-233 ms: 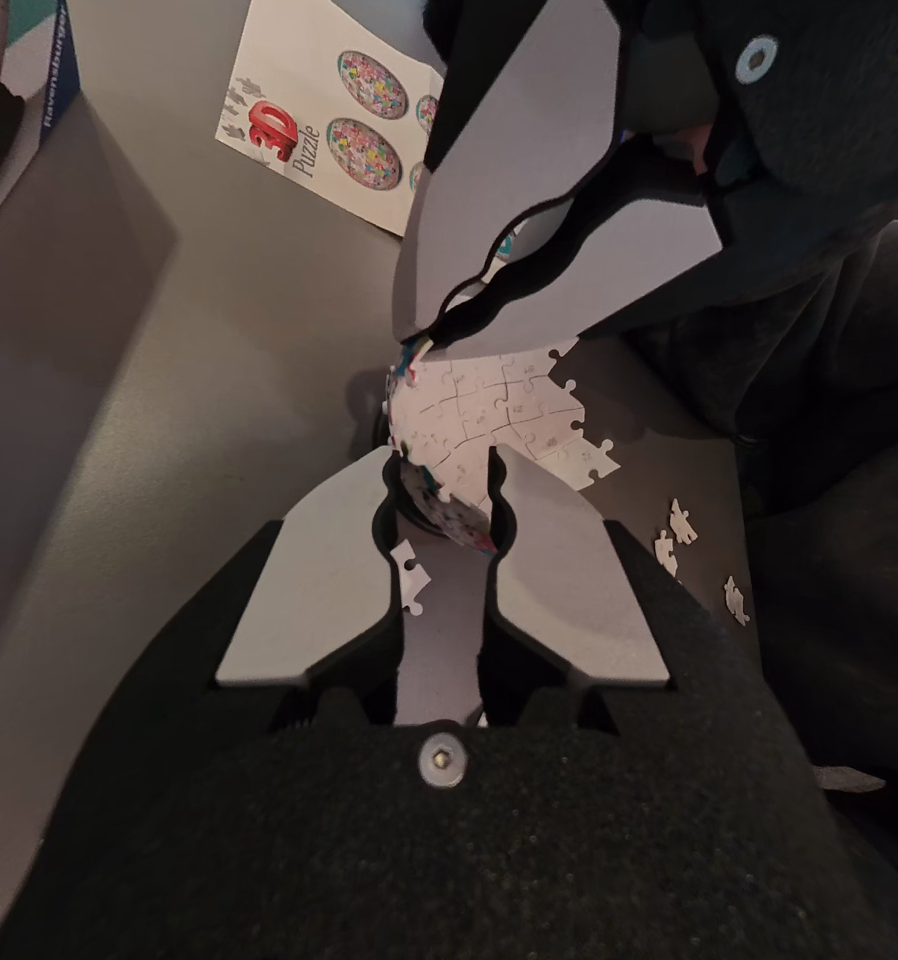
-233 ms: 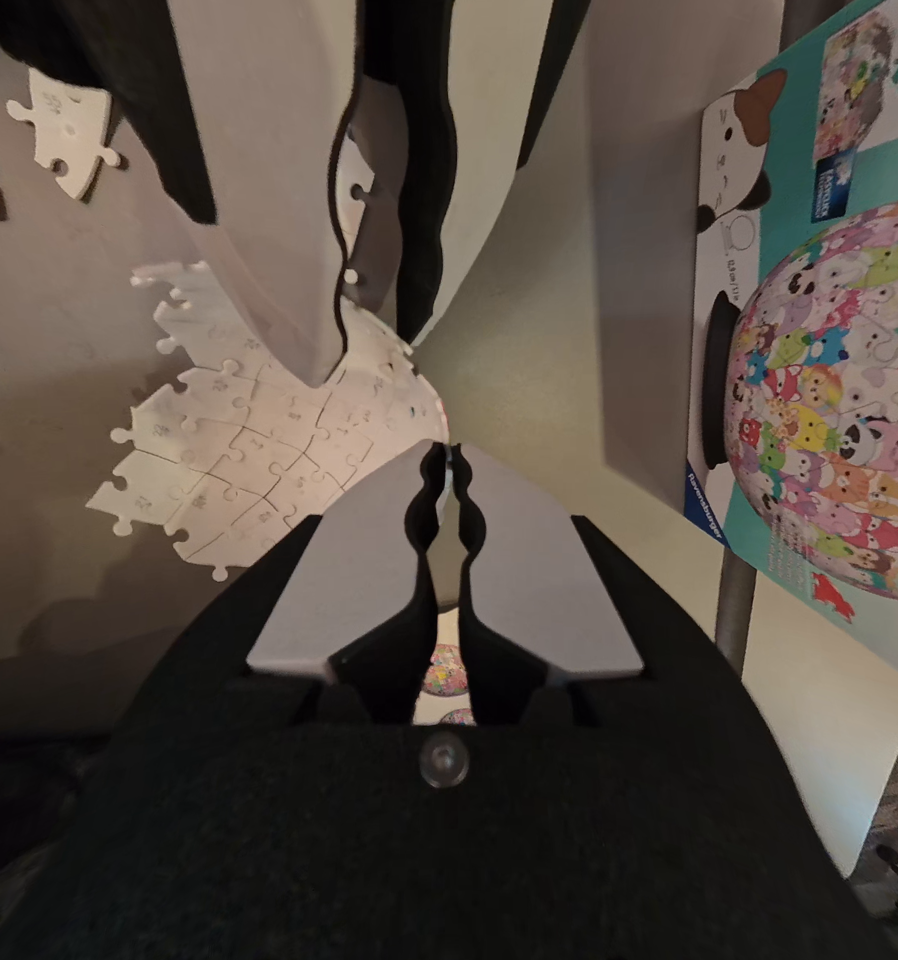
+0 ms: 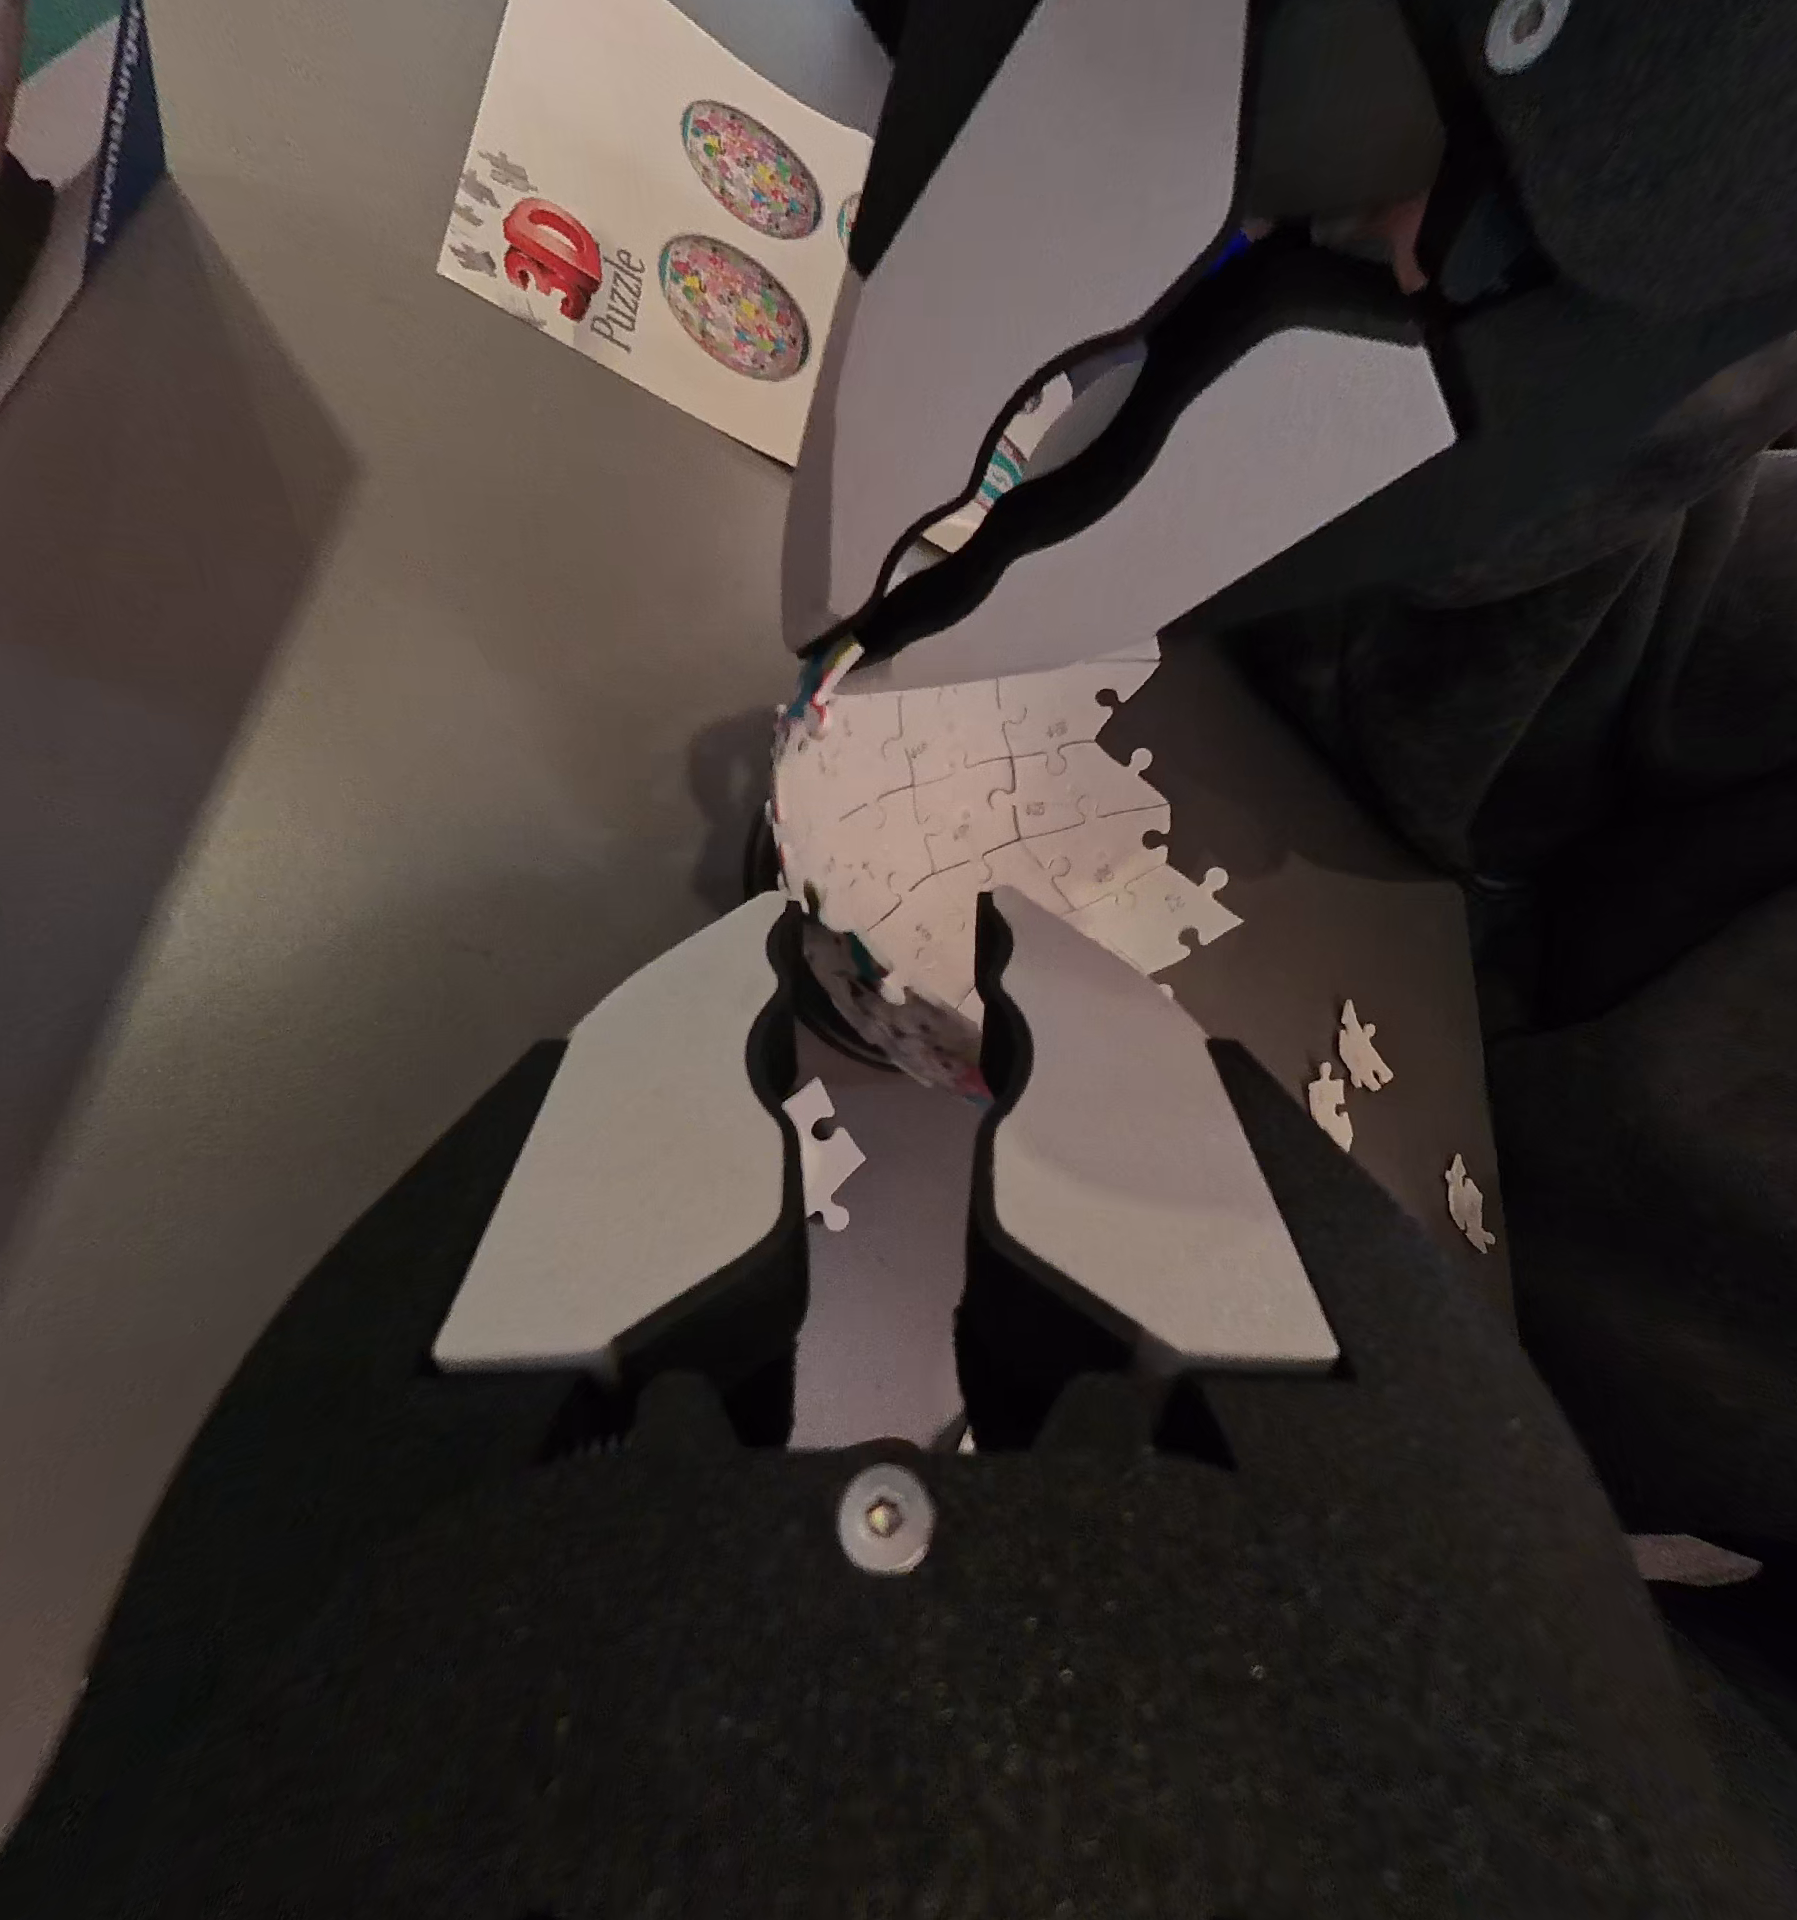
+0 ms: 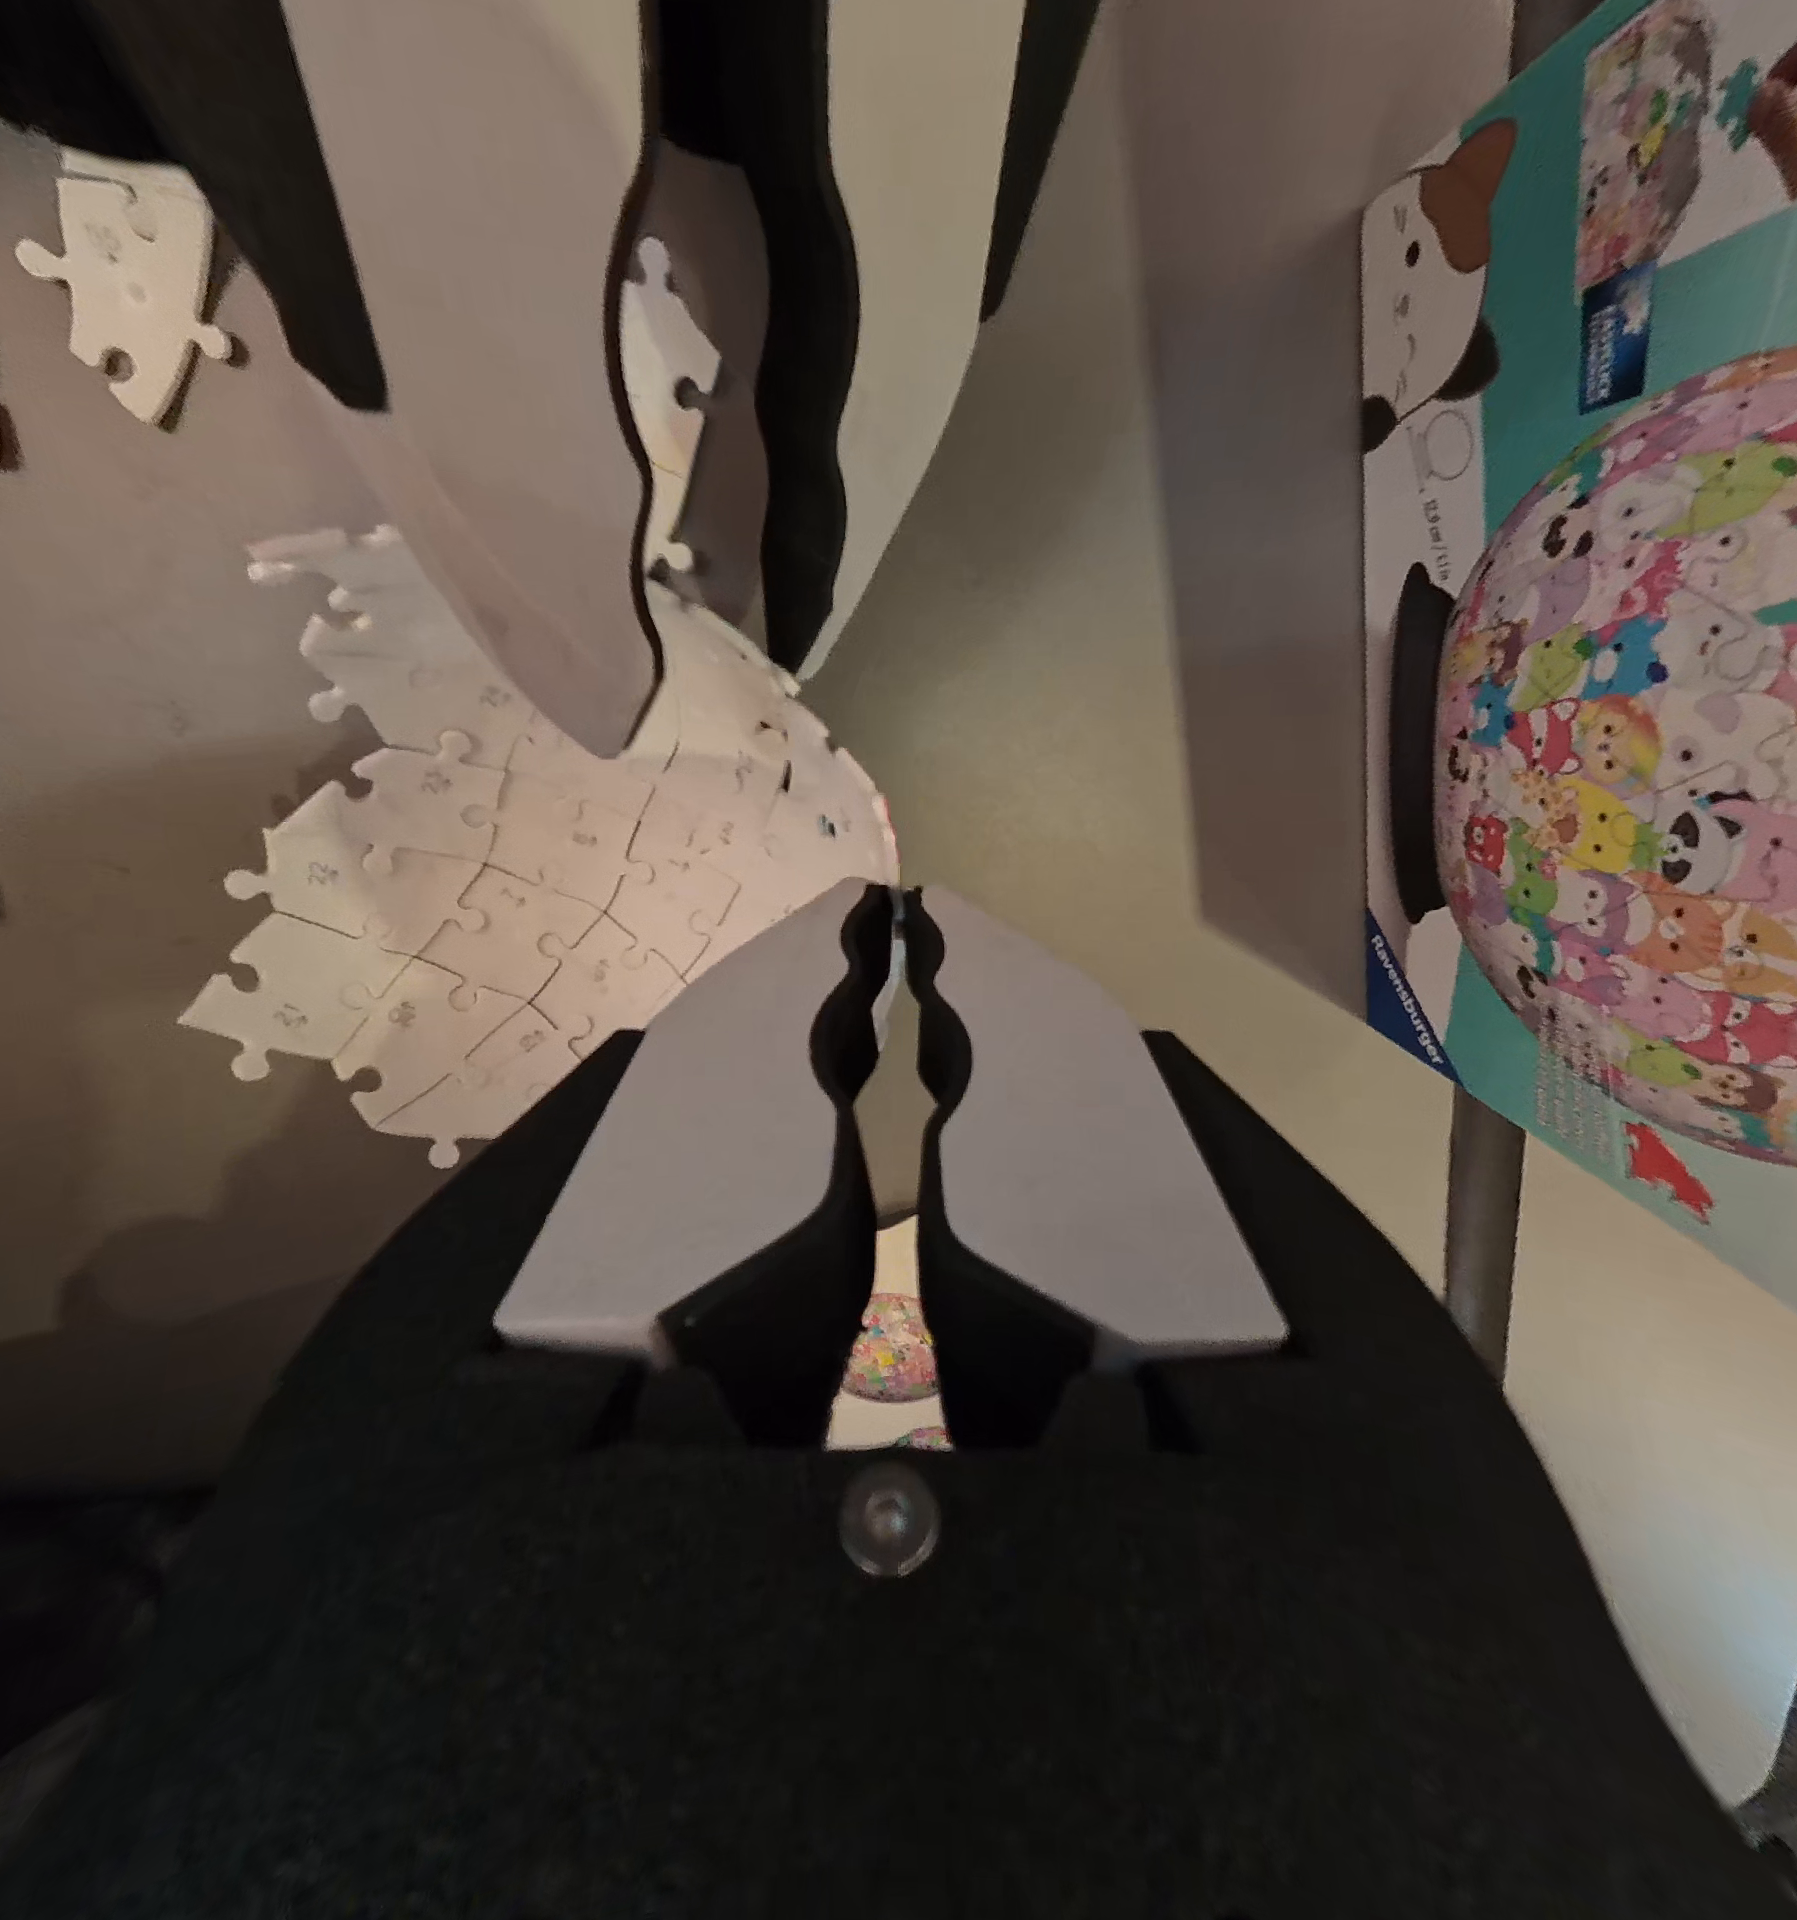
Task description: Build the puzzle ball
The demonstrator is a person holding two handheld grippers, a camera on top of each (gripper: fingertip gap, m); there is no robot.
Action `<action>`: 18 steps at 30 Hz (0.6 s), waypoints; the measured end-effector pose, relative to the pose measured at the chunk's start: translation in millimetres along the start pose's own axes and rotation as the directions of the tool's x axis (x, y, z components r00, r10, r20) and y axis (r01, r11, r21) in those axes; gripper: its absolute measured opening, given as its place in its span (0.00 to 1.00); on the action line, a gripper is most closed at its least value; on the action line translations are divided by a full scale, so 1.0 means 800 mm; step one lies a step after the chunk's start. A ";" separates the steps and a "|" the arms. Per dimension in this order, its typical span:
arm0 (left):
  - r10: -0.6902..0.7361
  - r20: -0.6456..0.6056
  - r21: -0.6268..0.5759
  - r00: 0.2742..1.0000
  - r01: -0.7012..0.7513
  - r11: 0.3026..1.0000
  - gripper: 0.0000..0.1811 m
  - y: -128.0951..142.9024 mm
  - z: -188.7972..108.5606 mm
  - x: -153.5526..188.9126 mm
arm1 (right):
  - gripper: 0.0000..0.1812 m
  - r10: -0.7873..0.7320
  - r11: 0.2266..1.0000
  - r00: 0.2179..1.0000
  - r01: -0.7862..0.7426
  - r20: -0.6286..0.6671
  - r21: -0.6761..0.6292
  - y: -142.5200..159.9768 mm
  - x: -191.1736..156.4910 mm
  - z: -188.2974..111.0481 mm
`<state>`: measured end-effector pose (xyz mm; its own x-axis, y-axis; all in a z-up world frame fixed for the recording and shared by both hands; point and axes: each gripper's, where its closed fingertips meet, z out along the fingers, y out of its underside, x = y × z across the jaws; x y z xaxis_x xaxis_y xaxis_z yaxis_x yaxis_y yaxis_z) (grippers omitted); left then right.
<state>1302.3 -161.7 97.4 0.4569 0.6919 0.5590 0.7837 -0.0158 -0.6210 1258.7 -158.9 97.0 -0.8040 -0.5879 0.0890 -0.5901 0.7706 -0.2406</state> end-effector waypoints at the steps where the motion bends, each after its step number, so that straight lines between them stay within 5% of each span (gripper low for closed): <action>1: 0.000 0.001 -0.002 1.000 0.000 1.000 0.17 0.000 0.000 0.000 | 0.01 0.002 1.000 1.000 -0.002 0.004 0.005 0.000 0.000 0.000; 18: 0.005 0.035 -0.024 0.999 -0.004 1.000 0.13 0.004 0.003 -0.005 | 0.02 -0.004 1.000 1.000 0.004 -0.010 -0.009 -0.003 -0.001 0.007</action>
<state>1301.9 -162.5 92.1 0.4459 0.7164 0.5367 0.7919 -0.0362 -0.6096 1260.9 -161.7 92.3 -0.8021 -0.5887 0.1001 -0.5942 0.7702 -0.2319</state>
